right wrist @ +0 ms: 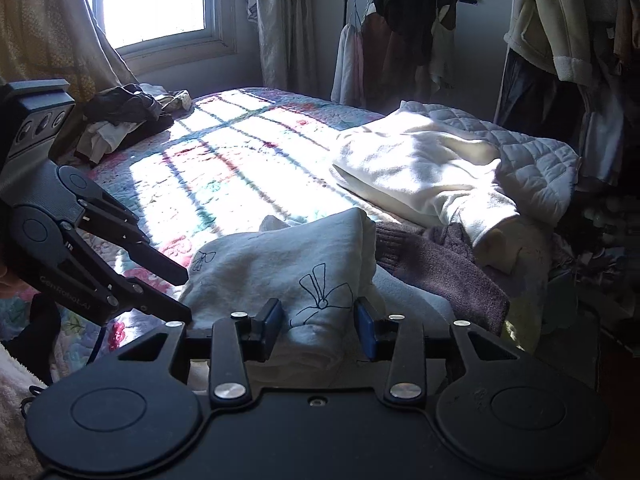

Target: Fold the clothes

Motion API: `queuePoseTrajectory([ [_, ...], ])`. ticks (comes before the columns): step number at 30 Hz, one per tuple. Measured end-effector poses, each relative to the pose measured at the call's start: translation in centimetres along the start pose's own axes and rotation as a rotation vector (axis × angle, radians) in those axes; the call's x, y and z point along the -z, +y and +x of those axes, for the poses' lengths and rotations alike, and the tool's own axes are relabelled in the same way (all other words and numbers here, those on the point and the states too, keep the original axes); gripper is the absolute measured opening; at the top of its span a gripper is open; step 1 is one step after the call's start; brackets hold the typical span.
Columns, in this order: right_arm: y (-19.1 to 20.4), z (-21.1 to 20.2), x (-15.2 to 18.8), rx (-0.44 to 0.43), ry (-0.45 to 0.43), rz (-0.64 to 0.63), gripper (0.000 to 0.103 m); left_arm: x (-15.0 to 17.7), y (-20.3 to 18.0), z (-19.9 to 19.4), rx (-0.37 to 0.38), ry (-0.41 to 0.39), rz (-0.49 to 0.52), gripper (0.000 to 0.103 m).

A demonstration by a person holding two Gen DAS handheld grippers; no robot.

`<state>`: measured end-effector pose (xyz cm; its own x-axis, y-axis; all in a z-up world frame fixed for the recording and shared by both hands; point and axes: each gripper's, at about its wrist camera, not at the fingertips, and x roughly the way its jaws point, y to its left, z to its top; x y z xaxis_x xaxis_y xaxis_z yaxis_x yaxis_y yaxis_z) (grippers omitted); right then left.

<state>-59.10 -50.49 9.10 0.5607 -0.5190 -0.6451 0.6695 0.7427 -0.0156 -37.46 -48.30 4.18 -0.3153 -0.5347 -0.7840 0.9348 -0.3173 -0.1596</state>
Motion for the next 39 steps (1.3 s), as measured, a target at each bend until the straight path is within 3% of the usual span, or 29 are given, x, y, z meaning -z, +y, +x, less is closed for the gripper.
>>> queuePoseTrajectory([
  [8,0.3,-1.2,-0.4,0.033,0.018,0.006,0.053,0.7,-0.8,-0.7,-0.011,0.008,0.028,0.05],
  [10,0.5,-1.5,-0.4,0.029,0.029,0.018,0.055,0.9,-1.0,-0.9,-0.025,0.012,0.03,0.067],
  [13,0.7,-1.9,-0.5,0.003,0.041,0.041,0.057,1.0,-1.0,-1.3,-0.013,0.025,0.01,0.075],
  [16,1.1,-2.2,-0.5,-0.025,0.052,0.057,0.06,1.3,-1.3,-1.8,-0.008,0.018,0.019,0.089],
  [24,1.8,-2.6,-0.5,-0.001,0.074,0.042,0.062,2.3,-3.8,-2.3,-0.028,0.038,0.111,0.091],
  [31,2.4,-2.9,-0.2,-0.002,0.077,0.029,0.065,2.8,-4.1,-2.9,-0.052,0.042,0.103,0.091],
  [34,2.6,-2.7,-0.1,0.001,0.082,0.031,0.065,2.9,-3.9,-3.8,-0.058,-0.017,0.102,0.096],
  [39,3.0,-2.7,0.1,-0.003,0.085,0.027,0.065,2.7,-3.8,-4.3,-0.072,-0.026,0.094,0.098],
])
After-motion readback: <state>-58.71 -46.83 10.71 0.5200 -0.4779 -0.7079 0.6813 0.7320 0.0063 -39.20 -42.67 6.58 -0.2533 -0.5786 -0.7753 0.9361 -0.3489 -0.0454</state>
